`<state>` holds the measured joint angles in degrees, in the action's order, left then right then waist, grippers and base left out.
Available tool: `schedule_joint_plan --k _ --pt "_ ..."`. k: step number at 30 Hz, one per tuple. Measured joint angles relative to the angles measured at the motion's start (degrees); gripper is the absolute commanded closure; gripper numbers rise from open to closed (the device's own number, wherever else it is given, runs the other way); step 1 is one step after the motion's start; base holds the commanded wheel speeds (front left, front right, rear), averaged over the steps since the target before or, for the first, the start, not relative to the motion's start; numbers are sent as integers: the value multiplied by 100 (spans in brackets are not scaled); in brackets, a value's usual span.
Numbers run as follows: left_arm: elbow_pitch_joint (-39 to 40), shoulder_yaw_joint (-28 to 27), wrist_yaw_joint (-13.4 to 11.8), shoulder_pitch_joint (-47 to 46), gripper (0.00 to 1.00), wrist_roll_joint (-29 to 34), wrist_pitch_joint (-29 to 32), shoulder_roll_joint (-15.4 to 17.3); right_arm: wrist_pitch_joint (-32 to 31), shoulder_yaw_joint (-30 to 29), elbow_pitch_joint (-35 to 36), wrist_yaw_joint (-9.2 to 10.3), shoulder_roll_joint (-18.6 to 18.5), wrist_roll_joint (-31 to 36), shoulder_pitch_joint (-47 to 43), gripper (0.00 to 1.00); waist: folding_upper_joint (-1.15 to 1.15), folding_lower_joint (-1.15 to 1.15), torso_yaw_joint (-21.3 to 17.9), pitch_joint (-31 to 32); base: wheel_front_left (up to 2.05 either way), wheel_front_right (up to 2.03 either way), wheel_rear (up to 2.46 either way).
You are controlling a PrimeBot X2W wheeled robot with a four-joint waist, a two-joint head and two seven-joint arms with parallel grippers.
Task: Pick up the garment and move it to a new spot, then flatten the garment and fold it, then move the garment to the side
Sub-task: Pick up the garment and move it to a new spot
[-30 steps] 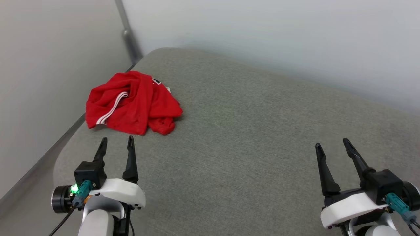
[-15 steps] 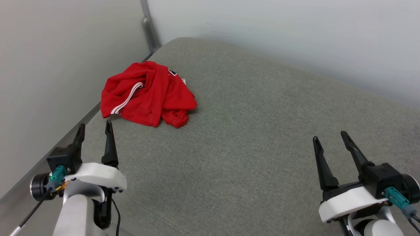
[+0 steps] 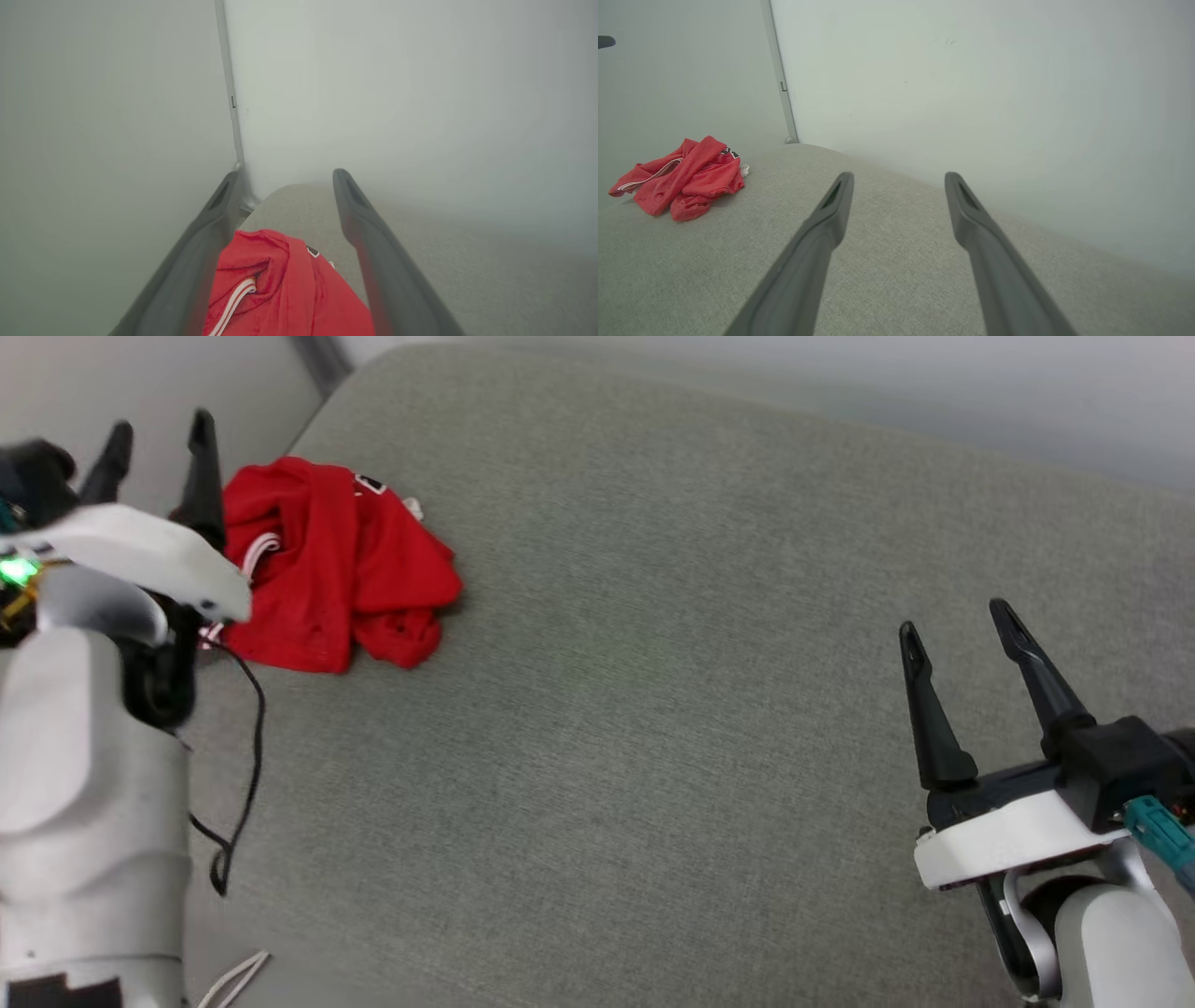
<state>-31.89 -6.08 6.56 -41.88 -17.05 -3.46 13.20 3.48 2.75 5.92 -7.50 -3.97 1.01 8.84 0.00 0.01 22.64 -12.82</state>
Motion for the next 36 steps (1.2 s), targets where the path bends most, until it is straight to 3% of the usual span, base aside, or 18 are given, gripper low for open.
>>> schedule_joint_plan --k 7,13,21,26,28,36 --pt "-512 111 78 -1066 0 -489 1805 1051 -24 167 148 0 -53 -44 332 0 0 0 -530 -641 0 0 0" --pt "-1117 140 92 -1354 0 -1132 3225 1673 1 136 225 0 -90 -44 505 0 0 0 -907 -1243 0 0 0" --pt "-1927 -77 -62 -1324 0 -1510 4233 1918 41 238 248 0 -164 -46 810 0 0 0 -1266 -1961 0 0 0" --pt "-2142 -178 -156 -1330 0 -1662 4412 1944 52 236 215 0 -210 -81 886 0 0 0 -1390 -2242 0 0 0" --pt "-2179 -201 -164 -1343 100 -1686 4402 1949 54 232 192 0 -227 -96 913 0 0 0 -1412 -2292 0 0 0" --pt "-2262 -40 -190 -1334 100 -1567 4036 1936 131 233 27 0 -226 -129 978 0 0 0 -1425 -2062 0 0 0"
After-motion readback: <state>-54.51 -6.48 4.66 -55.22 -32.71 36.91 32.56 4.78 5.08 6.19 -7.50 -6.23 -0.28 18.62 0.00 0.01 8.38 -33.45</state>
